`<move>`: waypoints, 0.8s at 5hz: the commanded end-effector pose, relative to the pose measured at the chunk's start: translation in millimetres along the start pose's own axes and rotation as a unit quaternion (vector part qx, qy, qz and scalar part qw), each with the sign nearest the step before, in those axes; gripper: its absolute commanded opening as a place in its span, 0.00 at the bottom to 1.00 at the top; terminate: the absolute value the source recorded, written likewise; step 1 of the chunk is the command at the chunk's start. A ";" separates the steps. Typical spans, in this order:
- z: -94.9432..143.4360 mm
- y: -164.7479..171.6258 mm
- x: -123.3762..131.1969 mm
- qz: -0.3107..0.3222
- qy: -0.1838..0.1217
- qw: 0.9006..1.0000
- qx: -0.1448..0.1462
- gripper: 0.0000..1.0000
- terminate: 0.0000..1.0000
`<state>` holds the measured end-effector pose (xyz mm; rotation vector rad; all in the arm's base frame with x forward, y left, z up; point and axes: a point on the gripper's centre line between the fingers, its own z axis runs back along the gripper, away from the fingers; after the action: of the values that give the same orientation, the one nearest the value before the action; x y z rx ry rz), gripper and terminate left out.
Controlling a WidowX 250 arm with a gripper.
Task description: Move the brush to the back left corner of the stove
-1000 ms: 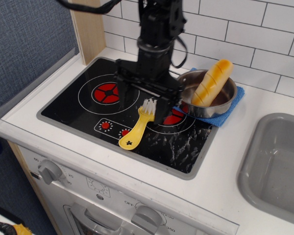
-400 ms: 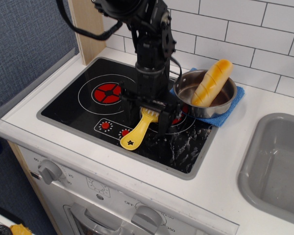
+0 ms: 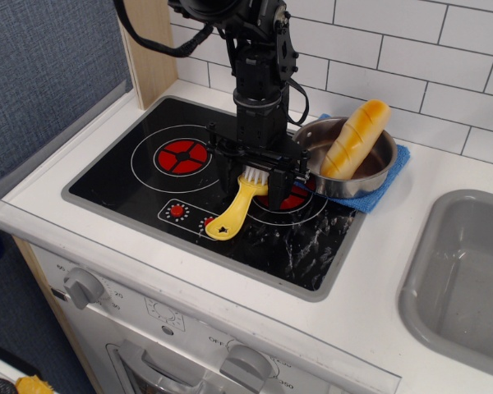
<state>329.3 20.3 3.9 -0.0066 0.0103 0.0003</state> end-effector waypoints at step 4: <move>30.5 82.3 20.5 0.032 -0.004 0.999 0.003 0.00 0.00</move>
<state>345.4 97.7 16.8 -0.0150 0.0532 0.0514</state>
